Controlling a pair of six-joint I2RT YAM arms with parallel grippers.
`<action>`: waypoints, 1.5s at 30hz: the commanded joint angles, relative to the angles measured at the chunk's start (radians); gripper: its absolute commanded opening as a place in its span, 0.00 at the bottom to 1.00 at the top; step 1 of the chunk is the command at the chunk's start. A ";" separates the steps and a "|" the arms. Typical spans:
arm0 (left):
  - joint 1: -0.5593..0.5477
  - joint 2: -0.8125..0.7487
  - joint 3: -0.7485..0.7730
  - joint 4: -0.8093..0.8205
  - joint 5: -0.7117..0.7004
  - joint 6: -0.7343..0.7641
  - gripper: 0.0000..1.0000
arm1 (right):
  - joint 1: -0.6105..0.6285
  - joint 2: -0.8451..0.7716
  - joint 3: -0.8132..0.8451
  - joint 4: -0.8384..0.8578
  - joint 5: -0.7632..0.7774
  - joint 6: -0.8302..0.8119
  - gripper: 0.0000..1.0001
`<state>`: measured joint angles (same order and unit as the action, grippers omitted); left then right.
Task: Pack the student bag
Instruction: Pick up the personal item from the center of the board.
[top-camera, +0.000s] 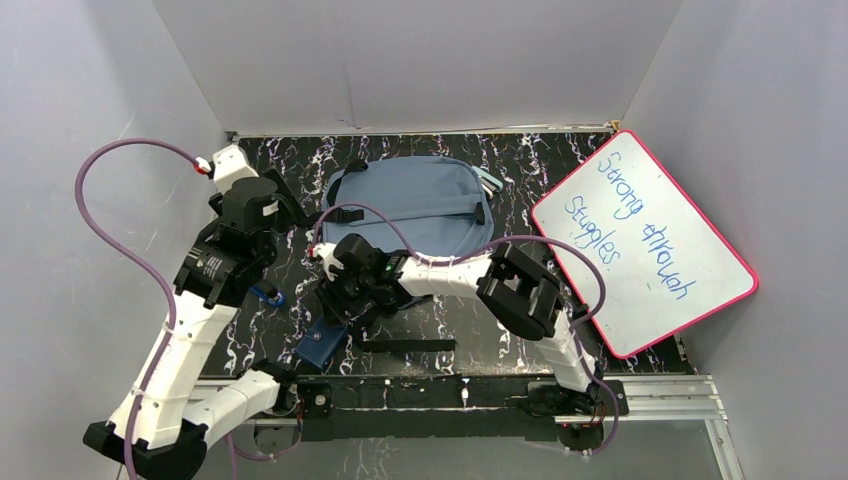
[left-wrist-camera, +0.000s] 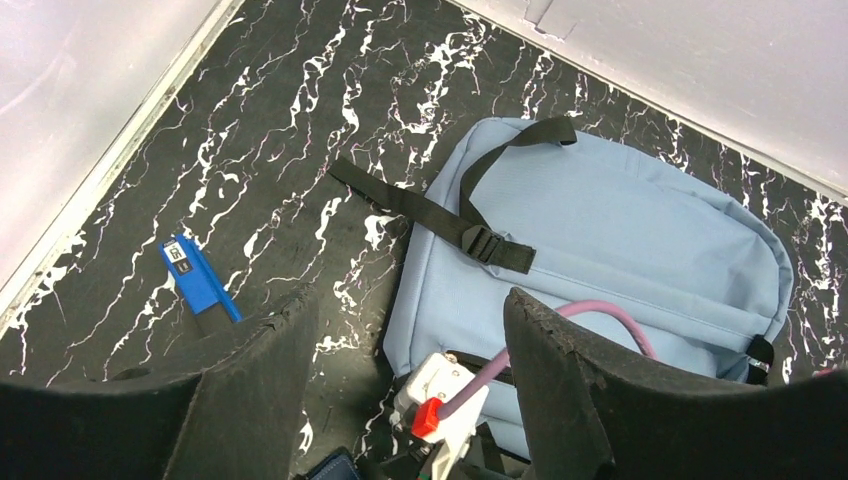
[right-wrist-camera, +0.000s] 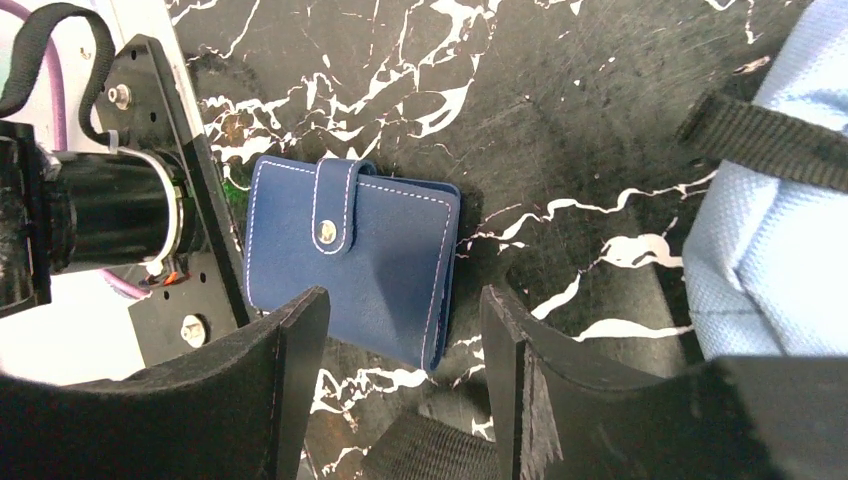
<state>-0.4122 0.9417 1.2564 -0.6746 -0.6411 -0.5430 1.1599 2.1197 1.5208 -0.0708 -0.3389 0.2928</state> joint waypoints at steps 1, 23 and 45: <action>0.006 -0.007 -0.015 0.013 0.009 -0.011 0.66 | 0.001 0.038 0.067 -0.006 -0.054 0.018 0.65; 0.006 0.012 -0.061 0.028 0.014 -0.006 0.66 | -0.001 0.115 0.078 -0.032 -0.083 0.051 0.33; 0.006 0.035 -0.102 0.076 0.057 -0.021 0.66 | -0.024 -0.240 -0.165 0.129 0.074 0.003 0.00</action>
<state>-0.4122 0.9695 1.1606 -0.6369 -0.5930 -0.5541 1.1500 2.0445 1.4097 -0.0414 -0.3477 0.3370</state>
